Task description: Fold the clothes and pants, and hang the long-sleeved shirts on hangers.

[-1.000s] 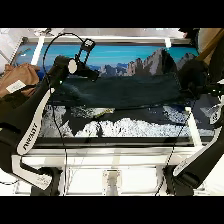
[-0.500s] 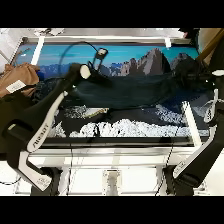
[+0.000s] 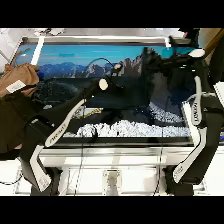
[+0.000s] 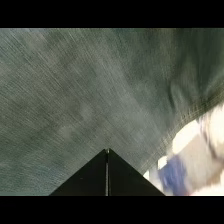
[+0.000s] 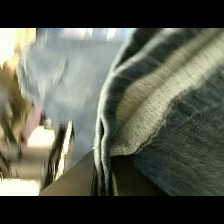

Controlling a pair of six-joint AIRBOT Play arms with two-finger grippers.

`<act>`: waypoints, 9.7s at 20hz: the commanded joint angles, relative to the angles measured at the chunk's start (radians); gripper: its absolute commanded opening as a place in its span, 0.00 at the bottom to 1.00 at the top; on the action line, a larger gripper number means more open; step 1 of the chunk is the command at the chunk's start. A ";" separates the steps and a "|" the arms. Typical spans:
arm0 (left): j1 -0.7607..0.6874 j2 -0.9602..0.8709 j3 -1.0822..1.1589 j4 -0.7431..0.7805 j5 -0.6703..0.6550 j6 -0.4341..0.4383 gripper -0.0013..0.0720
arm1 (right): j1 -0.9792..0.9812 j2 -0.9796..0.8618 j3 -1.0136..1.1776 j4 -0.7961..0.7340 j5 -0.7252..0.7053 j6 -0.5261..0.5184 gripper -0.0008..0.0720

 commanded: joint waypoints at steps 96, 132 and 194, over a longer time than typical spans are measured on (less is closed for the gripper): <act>0.410 0.071 0.009 -0.282 -0.520 0.164 0.05 | 0.359 0.133 -0.032 -0.305 -0.290 0.267 0.04; 0.670 0.272 0.008 -0.099 -0.760 0.174 0.05 | 0.322 -0.193 -0.197 -0.107 -0.243 0.235 0.88; 0.691 0.334 0.008 -0.057 -0.789 0.094 0.05 | -0.071 1.068 -0.867 -0.546 -0.186 0.097 0.04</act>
